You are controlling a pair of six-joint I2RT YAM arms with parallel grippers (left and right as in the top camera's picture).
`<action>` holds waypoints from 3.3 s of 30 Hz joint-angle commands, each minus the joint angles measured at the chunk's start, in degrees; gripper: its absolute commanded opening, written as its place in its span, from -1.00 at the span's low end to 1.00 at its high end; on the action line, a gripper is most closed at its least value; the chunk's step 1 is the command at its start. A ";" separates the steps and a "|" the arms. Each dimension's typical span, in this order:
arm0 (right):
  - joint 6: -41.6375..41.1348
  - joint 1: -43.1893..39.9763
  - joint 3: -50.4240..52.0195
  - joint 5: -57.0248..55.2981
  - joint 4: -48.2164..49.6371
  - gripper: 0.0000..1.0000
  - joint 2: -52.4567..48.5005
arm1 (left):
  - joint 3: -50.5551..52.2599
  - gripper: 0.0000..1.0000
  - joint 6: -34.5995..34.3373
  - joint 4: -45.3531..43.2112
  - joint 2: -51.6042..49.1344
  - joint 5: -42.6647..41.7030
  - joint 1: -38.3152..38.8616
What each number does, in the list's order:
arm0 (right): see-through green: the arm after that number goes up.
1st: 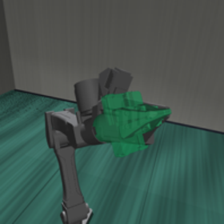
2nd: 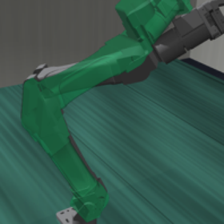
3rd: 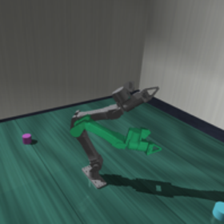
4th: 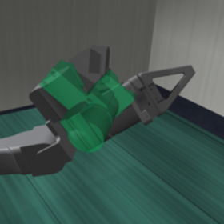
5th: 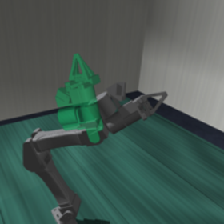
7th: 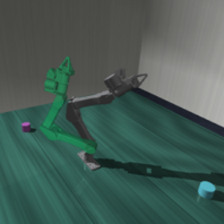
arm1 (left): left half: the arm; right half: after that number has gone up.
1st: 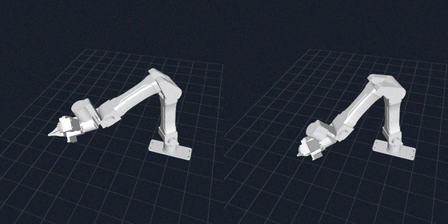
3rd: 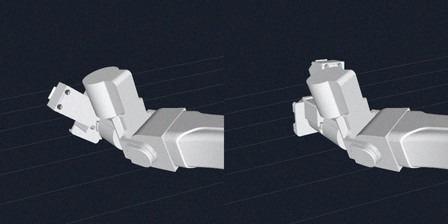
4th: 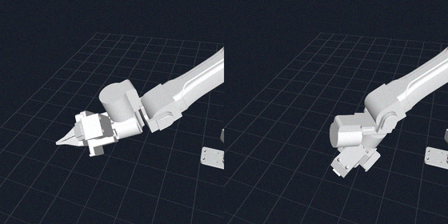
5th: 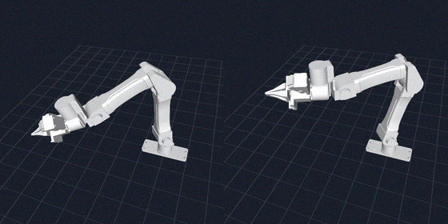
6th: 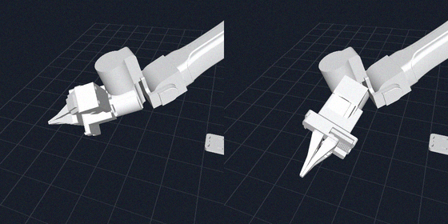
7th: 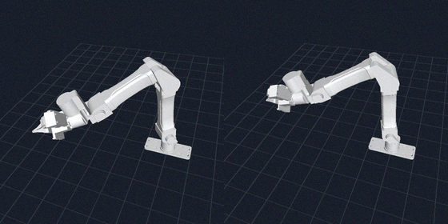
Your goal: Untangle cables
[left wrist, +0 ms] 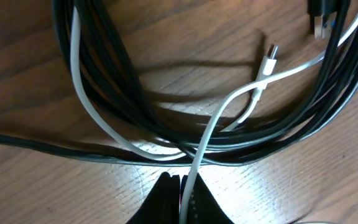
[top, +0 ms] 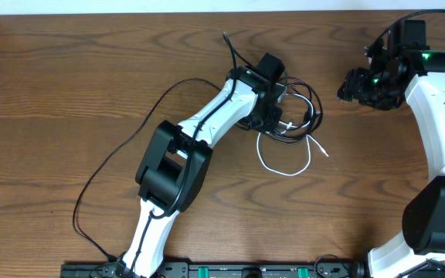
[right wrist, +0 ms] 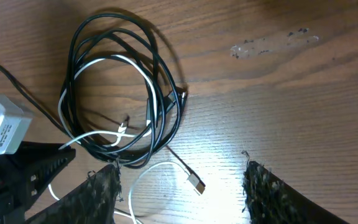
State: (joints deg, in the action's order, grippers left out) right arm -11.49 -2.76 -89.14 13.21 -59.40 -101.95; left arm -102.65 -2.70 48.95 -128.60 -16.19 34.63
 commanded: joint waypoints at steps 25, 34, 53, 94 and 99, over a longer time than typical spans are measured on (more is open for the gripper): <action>3.19 8.11 0.04 7.85 4.50 0.26 1.51 | -0.13 -0.86 -5.11 -0.79 36.28 0.83 -3.08; 3.19 11.52 0.04 15.78 7.34 0.26 1.51 | -0.13 -0.86 -6.88 -4.20 40.65 0.85 -3.61; -7.58 20.35 4.46 18.84 12.61 0.16 1.51 | -0.31 -0.86 -10.75 -5.14 40.72 0.85 -8.70; -21.62 23.52 28.85 -4.74 29.75 -0.98 1.51 | -3.69 -0.86 -12.70 -5.55 42.56 3.67 -14.88; -18.86 19.04 28.96 -4.70 28.06 -0.98 1.51 | -4.20 -0.86 -12.92 -5.07 45.16 3.65 -23.89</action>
State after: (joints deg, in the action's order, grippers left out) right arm -31.40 18.39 -60.55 10.81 -30.87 -101.93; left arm -104.18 -15.09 43.68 -86.91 -13.32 15.18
